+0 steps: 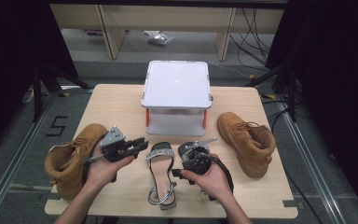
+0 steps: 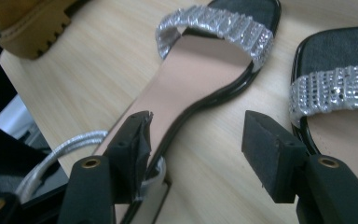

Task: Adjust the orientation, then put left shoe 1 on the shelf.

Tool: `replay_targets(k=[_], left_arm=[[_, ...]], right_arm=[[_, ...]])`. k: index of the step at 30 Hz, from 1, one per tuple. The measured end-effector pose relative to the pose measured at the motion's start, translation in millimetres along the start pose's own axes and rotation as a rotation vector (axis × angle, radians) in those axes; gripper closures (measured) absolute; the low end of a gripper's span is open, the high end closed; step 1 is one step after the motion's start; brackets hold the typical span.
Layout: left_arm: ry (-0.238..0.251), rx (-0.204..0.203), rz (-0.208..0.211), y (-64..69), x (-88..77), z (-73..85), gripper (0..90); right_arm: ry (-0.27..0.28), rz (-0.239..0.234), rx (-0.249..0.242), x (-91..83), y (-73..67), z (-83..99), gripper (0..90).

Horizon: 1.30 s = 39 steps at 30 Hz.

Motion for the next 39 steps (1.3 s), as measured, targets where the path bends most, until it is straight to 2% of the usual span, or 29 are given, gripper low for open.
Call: replay_targets(k=[3, 5, 6, 9, 11, 12, 13, 14, 18, 19, 22, 23, 24, 25, 26, 30, 31, 32, 33, 34, 35, 37, 38, 39], left_arm=[[0.051, -0.049, 0.008, -5.0, 9.7, -23.7, 75.1], [0.071, -0.074, 0.016, -7.1, 14.4, -33.7, 77.5], [0.076, -0.078, 0.019, -8.3, 18.0, -38.6, 78.5], [0.074, -0.076, 0.019, -10.9, 25.3, -46.9, 81.1], [0.071, -0.082, 0.014, -14.1, 31.0, -52.5, 83.5], [0.070, -0.091, 0.010, -16.4, 34.4, -55.6, 84.5], [0.076, -0.121, 0.013, -18.7, 38.1, -60.6, 85.9], [0.080, -0.139, 0.015, -20.0, 40.3, -63.8, 87.9], [0.084, -0.163, 0.007, -25.1, 54.3, -76.8, 89.2], [0.083, -0.151, -0.004, -26.5, 59.0, -80.4, 89.2], [0.083, -0.119, -0.023, -27.9, 68.6, -88.6, 89.2], [0.074, -0.107, -0.025, -27.9, 72.0, -90.1, 89.0], [0.070, -0.096, -0.029, -28.3, 76.4, -91.8, 88.7], [0.070, -0.095, -0.030, -28.9, 79.8, -92.7, 88.4], [0.067, -0.088, -0.035, -30.5, 82.9, -93.0, 88.2], [0.060, -0.081, -0.061, -38.4, 91.5, -92.5, 87.9], [0.059, -0.090, -0.069, -40.8, 93.6, -91.7, 88.0], [0.056, -0.094, -0.074, -42.5, 95.3, -90.6, 88.1], [0.053, -0.092, -0.077, -43.7, 96.6, -89.8, 88.0], [0.047, -0.088, -0.086, -45.4, 98.5, -88.3, 87.9], [0.042, -0.085, -0.091, -46.7, 100.2, -87.2, 87.8], [0.038, -0.088, -0.096, -48.5, 103.3, -86.0, 87.5], [0.039, -0.088, -0.099, -48.9, 104.3, -85.9, 87.5], [0.034, -0.080, -0.105, -49.7, 105.2, -85.4, 87.4]], right_arm=[[0.022, 0.030, 0.033, 1.4, 0.4, 2.1, 38.1], [0.025, 0.037, 0.021, 3.1, 0.5, 3.3, 36.7], [0.017, 0.047, 0.039, 3.8, 0.3, 4.9, 36.8], [-0.003, 0.038, 0.026, 6.0, 0.5, 5.1, 37.3], [-0.019, 0.050, 0.062, 6.9, -2.2, 5.8, 38.1], [-0.021, 0.052, 0.044, 8.3, -1.9, 4.5, 38.5], [-0.042, 0.060, 0.074, 8.5, -4.9, 6.3, 39.1], [-0.042, 0.067, 0.054, 10.3, -4.0, 4.9, 39.7], [-0.050, 0.066, 0.056, 16.9, -7.4, 2.8, 40.0], [-0.060, 0.073, 0.070, 18.1, -9.0, 3.4, 40.0], [-0.073, 0.088, 0.067, 24.7, -12.7, 1.8, 39.9], [-0.080, 0.093, 0.096, 26.0, -15.6, 2.6, 39.7], [-0.079, 0.096, 0.087, 28.7, -16.0, 1.6, 39.5], [-0.090, 0.095, 0.145, 32.2, -22.4, 2.9, 38.7], [-0.101, 0.106, 0.107, 34.4, -19.3, 1.9, 38.0], [-0.128, 0.108, 0.107, 45.2, -24.0, 1.0, 35.4], [-0.140, 0.116, 0.088, 48.7, -22.1, 0.4, 34.0], [-0.170, 0.099, 0.118, 52.0, -25.9, 2.9, 33.9], [-0.178, 0.120, 0.150, 53.9, -29.1, 3.9, 33.8], [-0.173, 0.119, 0.116, 56.0, -26.8, 2.3, 33.6], [-0.176, 0.125, 0.125, 58.9, -28.8, 2.2, 33.4], [-0.201, 0.135, 0.091, 62.2, -27.4, 2.0, 33.0], [-0.201, 0.152, 0.106, 64.0, -26.5, 1.8, 33.0], [-0.202, 0.154, 0.101, 65.0, -25.6, 1.4, 33.0]])
Point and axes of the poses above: each handheld gripper's, and its own axes: x roughly forward along the jaws, z roughly out of its underside, y roughly to its right, the point moved 9 cm from there along x, roughly forward along the jaws, and after that the axes turned 14 degrees about -z, right-handed, at the moved point
